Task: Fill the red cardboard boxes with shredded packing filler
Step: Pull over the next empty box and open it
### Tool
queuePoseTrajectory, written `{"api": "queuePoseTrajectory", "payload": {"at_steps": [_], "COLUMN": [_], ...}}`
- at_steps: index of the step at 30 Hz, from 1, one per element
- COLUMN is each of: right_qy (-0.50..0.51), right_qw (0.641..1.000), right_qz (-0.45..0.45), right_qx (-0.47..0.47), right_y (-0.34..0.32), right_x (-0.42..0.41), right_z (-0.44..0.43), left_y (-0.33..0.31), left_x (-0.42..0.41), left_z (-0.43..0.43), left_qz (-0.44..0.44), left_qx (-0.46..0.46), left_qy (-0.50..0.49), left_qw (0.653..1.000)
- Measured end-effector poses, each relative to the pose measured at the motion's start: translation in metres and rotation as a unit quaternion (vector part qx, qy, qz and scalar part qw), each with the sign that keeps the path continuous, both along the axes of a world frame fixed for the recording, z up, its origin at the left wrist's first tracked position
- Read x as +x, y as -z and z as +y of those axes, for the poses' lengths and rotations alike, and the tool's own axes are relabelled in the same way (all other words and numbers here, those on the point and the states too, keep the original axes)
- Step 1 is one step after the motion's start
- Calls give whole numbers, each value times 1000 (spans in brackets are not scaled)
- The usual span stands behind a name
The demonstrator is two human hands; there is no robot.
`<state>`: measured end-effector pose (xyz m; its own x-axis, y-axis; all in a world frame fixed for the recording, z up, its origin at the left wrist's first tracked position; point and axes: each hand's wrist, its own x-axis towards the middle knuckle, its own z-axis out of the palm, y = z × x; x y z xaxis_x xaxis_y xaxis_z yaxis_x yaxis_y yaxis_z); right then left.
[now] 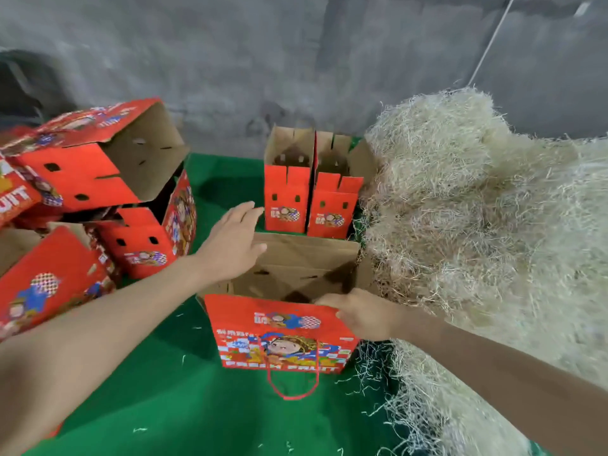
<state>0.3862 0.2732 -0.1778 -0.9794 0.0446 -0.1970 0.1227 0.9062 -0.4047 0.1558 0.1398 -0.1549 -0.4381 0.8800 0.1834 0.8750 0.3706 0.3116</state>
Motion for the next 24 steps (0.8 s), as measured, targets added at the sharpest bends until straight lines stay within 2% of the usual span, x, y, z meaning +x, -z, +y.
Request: {"api": "queuePoseTrajectory", "payload": {"at_steps": [2,4,5,7,8,9,10,12,13,19,22,24], "right_qy": [-7,37,75,170,223,276,328,388,384,323,307,285], "right_qw": [999,994,991,978,959,938,925,920,923,944,947,949], "right_qz": [-17,-32,-5,115,167,180,140,28,-5,-9,-65,-111], "right_qx": [-38,-99,-111,-28,46,110,129,49,0,-62,-76,-80], "right_y": [2,-1,-2,-3,-1,2,5,7,8,4,2,4], "right_x": [2,0,-2,-9,-12,-15,-18,-19,-18,3,19,25], "right_z": [0,3,6,17,24,32,38,46,47,44,34,25], "left_y": [21,34,37,40,40,41,41,41,41,32,23,16], "left_x": [2,3,3,3,2,1,-1,-7,-11,-20,-10,0], "left_z": [-6,-5,-3,2,5,7,7,1,-4,-36,-56,-63], "left_qz": [9,22,25,35,43,48,43,-4,-30,-64,-107,-77], "left_qx": [-56,-101,-115,-123,-127,-136,-150,-178,-185,-212,-281,-334], "left_qy": [-16,-32,-39,-55,-68,-84,-106,-147,-152,-77,-61,-42], "left_qw": [998,994,992,990,989,986,982,973,970,972,952,938]}}
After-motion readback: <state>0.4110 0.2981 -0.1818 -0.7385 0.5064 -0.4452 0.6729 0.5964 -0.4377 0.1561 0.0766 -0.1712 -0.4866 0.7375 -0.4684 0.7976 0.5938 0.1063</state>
